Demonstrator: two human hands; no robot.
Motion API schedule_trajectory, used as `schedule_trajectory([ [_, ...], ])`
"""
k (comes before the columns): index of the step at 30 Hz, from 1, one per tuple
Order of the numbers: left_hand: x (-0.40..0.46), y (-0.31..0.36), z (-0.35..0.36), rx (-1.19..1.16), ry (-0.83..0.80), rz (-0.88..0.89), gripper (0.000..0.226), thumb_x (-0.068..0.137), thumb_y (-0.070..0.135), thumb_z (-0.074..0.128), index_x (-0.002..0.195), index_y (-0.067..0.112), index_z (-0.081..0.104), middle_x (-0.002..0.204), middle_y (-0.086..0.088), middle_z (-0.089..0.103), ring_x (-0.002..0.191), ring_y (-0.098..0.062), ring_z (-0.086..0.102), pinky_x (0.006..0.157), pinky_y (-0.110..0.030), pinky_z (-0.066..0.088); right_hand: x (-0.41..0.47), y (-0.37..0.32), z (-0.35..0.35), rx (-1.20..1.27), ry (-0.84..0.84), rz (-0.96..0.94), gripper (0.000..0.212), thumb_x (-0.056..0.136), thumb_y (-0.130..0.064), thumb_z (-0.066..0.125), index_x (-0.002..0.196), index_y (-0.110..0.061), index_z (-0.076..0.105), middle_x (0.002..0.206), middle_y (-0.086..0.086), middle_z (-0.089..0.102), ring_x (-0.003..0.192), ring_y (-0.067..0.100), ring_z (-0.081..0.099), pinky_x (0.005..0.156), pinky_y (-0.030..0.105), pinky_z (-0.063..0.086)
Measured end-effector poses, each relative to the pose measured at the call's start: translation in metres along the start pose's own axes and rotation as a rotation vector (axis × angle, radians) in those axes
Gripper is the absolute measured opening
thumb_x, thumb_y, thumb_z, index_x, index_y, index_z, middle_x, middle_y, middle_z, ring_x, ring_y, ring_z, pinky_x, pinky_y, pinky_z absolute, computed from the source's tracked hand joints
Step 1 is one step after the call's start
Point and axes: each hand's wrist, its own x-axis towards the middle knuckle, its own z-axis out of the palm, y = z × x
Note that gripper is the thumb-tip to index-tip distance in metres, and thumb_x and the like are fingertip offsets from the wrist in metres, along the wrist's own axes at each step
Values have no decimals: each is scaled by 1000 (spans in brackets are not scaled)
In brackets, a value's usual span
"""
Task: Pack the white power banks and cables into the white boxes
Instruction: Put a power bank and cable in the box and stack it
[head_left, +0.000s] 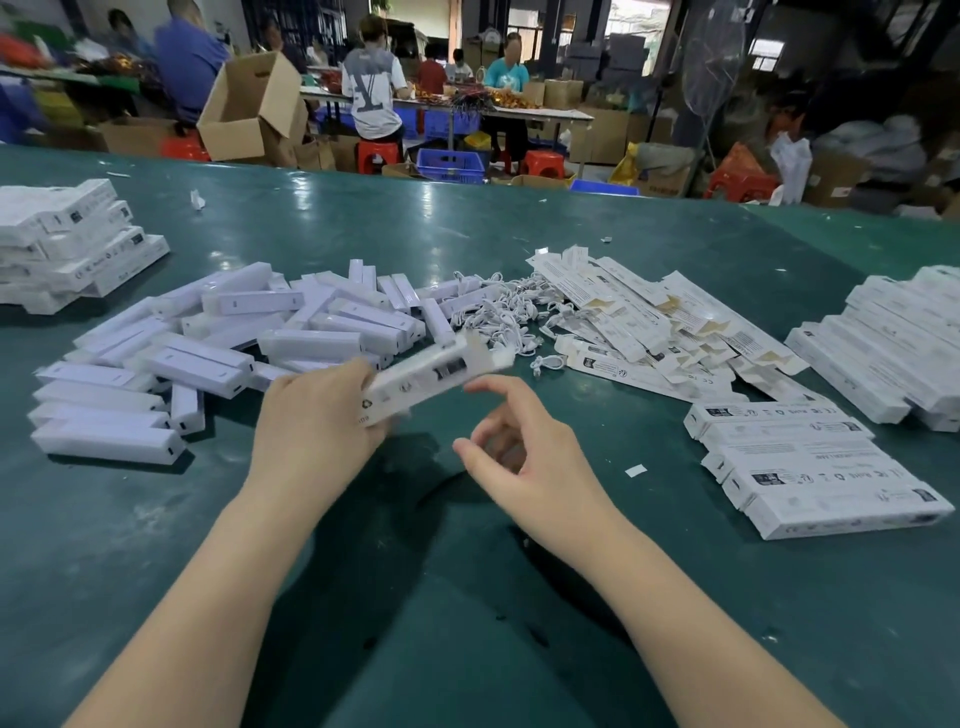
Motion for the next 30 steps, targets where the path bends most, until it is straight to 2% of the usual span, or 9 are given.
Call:
schedule_trajectory([
  [3,2,13,-8,-582,148,-264,29,77,39,78,76,20,57,66,3,64,69,-25,62,65,-36,51,1,-2,1,144,67,33,34,85,-24,72,110,-34,51,86,-11,62,72,3,57,67,14,46],
  [7,1,28,-17,-1315,-35,-479,17,74,22,79,84,15,68,78,1,75,80,-19,72,68,-27,57,-5,-2,9,164,-94,20,71,74,-37,81,128,-56,40,123,-19,49,104,1,60,87,24,54],
  [10,-2,35,-14,-1463,-187,-535,19,76,22,74,89,10,68,84,-6,75,80,-18,73,67,-25,59,-5,-2,13,140,-142,-92,81,83,-8,71,137,-59,39,122,-16,49,86,13,67,77,23,58],
  [13,-2,36,-10,-1502,-187,-569,14,82,22,71,87,9,67,80,-4,74,74,-15,72,63,-23,57,-3,-5,10,115,-2,-174,56,90,0,61,127,-42,62,107,-12,62,65,15,66,60,23,57],
  [16,2,34,-7,-1319,-78,-555,48,74,53,66,101,12,66,86,2,76,75,-13,73,59,-22,56,-3,-11,2,253,147,-98,36,91,-10,67,111,-40,70,73,-7,70,52,16,64,55,23,54],
  [21,-2,22,0,-845,72,-329,28,87,59,58,85,31,55,66,11,65,57,-7,56,58,-20,47,4,-20,-24,583,305,-46,26,87,-2,70,109,-17,68,75,13,72,51,21,66,51,24,53],
  [24,-4,17,4,-509,19,-198,21,83,40,70,87,25,56,71,7,61,68,-14,53,60,-26,41,6,-22,-36,598,508,-53,3,86,-19,71,84,-21,73,57,1,65,43,13,55,43,19,43],
  [26,-4,16,6,-383,-1,-155,13,83,22,68,84,23,55,71,6,59,70,-21,52,60,-31,42,6,-22,-42,590,622,-51,9,86,-24,74,76,-24,74,54,-6,58,44,9,49,44,17,40],
  [30,-6,15,6,-277,-90,-51,13,86,16,56,82,25,49,74,3,59,73,-27,52,62,-38,48,7,-26,-45,716,628,-58,5,84,-17,74,82,-22,74,82,-3,71,67,13,68,60,21,55],
])
